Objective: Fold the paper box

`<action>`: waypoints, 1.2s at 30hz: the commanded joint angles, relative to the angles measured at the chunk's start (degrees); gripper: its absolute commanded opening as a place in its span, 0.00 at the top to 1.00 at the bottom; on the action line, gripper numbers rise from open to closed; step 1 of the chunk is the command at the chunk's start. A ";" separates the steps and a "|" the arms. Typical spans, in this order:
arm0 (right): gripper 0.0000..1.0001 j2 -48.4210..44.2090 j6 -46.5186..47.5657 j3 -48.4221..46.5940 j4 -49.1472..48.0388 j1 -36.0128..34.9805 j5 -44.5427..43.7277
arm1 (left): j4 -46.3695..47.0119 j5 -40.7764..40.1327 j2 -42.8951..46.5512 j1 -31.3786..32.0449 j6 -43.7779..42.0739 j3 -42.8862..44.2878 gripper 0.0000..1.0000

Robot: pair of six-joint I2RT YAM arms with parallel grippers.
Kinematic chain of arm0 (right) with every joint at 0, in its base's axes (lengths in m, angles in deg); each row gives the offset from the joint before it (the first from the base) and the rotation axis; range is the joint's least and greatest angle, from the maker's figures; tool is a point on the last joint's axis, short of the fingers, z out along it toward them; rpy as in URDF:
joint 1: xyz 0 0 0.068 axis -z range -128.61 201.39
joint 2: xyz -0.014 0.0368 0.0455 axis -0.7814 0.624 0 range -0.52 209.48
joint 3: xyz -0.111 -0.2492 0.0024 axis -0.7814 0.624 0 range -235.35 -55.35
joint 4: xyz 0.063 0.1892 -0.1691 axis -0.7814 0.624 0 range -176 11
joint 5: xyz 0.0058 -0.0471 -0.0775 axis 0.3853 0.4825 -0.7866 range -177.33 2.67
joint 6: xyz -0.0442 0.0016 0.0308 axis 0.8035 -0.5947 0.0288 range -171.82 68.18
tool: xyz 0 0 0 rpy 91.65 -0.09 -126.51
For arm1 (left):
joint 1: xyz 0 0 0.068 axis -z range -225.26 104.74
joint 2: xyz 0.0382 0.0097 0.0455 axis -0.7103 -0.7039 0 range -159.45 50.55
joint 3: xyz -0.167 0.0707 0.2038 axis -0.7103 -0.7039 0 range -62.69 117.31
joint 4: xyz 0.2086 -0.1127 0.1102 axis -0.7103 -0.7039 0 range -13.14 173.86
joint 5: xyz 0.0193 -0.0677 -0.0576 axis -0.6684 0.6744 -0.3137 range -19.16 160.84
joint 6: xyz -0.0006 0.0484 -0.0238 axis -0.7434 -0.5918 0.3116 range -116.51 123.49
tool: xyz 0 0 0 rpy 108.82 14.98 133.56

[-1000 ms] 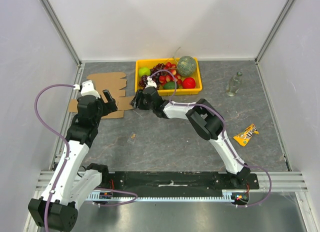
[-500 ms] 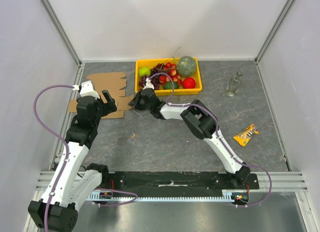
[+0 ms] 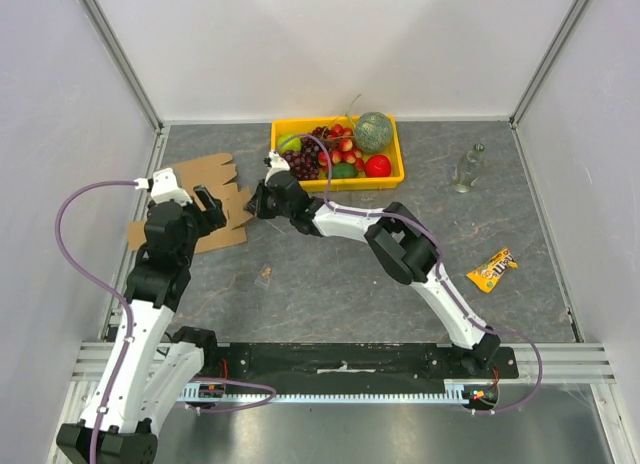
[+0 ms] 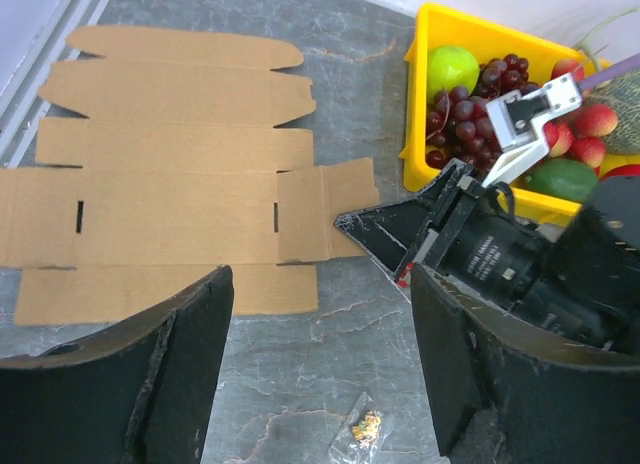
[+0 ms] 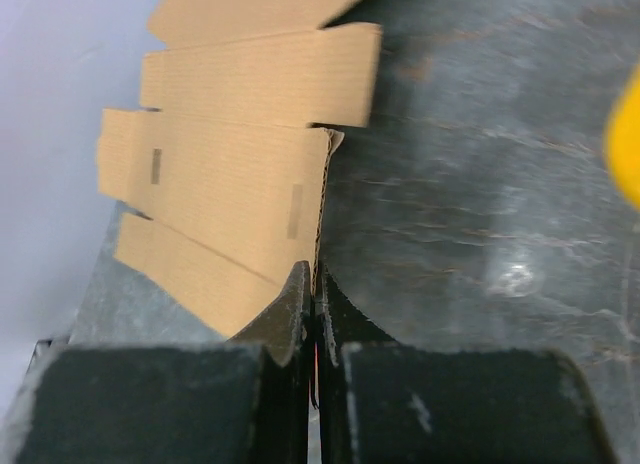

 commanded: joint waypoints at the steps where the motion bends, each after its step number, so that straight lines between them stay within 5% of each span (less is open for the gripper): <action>1: 1.00 -13.42 9.87 -2.90 3.66 -1.13 -1.15 | 2.18 -0.59 3.61 -0.27 -0.99 -0.07 0.23; 10: 1.00 -30.91 17.43 0.18 15.51 1.59 0.60 | 1.04 1.52 6.60 -0.27 -0.90 4.06 0.24; 23: 1.00 -61.49 32.99 9.32 55.32 3.00 -2.65 | -1.95 4.51 9.15 -0.27 -0.82 10.04 0.24; 36: 0.99 -74.95 28.17 8.62 73.18 2.91 25.73 | -1.95 8.90 8.01 -0.27 1.74 12.68 0.25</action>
